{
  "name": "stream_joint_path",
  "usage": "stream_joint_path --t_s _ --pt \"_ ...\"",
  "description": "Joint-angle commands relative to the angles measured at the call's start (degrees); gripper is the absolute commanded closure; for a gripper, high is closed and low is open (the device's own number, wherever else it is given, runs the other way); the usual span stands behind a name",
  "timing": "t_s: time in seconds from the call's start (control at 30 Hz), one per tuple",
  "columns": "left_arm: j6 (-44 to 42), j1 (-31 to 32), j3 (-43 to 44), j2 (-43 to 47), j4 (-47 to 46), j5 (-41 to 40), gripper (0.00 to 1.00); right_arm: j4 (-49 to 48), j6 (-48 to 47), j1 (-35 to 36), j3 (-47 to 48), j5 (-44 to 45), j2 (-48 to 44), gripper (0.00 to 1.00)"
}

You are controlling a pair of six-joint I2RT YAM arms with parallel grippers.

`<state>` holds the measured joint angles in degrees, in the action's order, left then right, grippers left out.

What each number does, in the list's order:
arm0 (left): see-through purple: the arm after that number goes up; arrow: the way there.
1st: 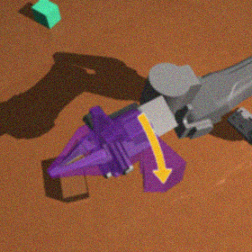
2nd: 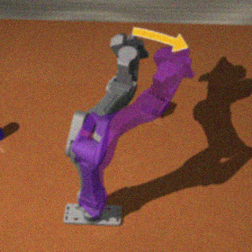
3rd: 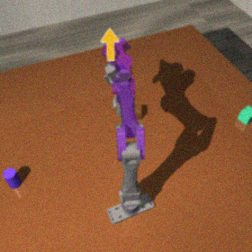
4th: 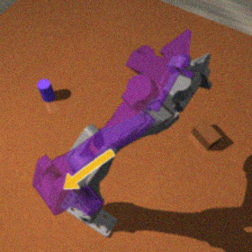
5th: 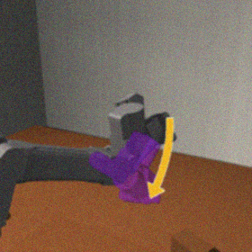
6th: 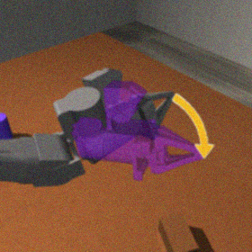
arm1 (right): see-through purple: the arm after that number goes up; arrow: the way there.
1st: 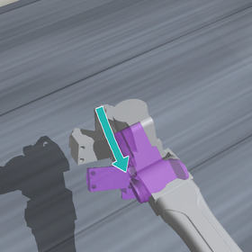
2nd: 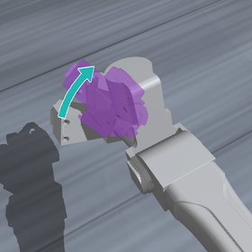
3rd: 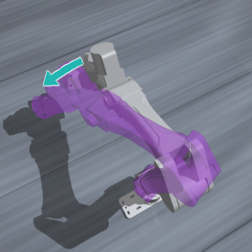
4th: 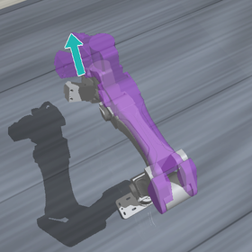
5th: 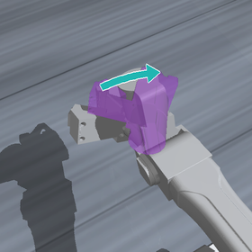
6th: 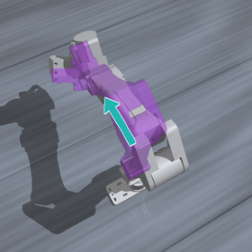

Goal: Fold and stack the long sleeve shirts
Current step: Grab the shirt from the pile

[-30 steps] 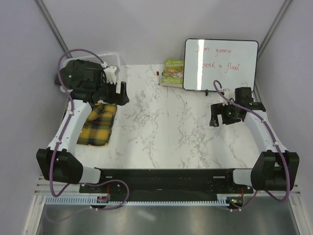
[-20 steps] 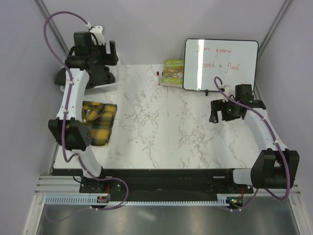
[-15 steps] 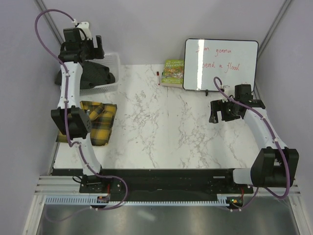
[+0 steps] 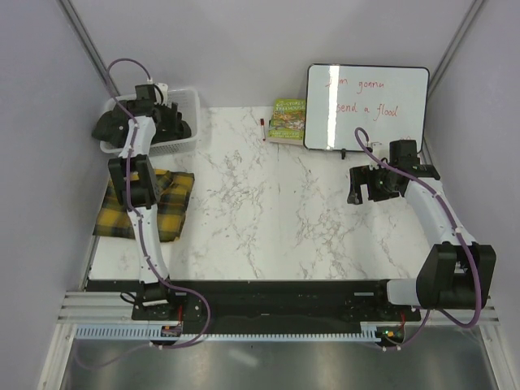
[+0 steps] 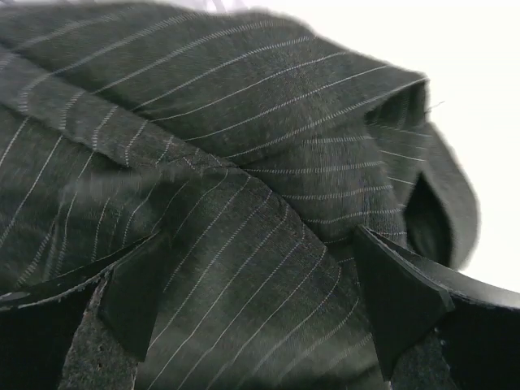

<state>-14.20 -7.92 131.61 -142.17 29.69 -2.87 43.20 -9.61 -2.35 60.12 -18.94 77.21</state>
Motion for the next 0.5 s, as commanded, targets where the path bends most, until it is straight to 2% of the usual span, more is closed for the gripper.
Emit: stream_joint_path --t_s 0.0,0.07,0.13,0.17,0.2,0.27,0.4,0.47 --pt "-5.83 0.1 3.56 -3.28 -4.47 -5.21 0.01 -1.37 0.82 0.24 1.49 1.36 0.31 0.02" --pt "-7.16 0.01 3.74 -4.43 -4.56 -6.53 0.01 -1.36 0.73 0.24 1.67 1.54 0.4 0.02" --pt "-7.95 -0.07 3.83 -5.14 -4.47 -5.66 0.2 -1.28 0.82 0.24 1.76 1.45 0.49 0.02" --pt "-8.21 -0.16 3.91 -4.96 -4.73 -5.13 0.34 -1.28 0.73 0.15 2.11 1.54 0.49 0.02" --pt "-8.04 -0.16 4.26 -4.7 -4.64 -4.78 0.64 -1.1 0.73 0.15 2.28 1.62 0.57 0.02" --pt "-7.17 -0.16 5.49 -2.42 -4.64 -3.54 0.98 -0.75 0.73 0.24 2.63 1.45 0.57 0.02" --pt "-5.23 -0.25 8.83 5.92 -4.73 -0.12 0.98 -0.57 0.9 0.24 3.07 0.92 -0.13 0.02" --pt "-4.44 -0.08 9.54 13.12 -4.64 4.35 0.98 -0.49 0.9 0.24 3.42 0.14 -0.39 0.02"
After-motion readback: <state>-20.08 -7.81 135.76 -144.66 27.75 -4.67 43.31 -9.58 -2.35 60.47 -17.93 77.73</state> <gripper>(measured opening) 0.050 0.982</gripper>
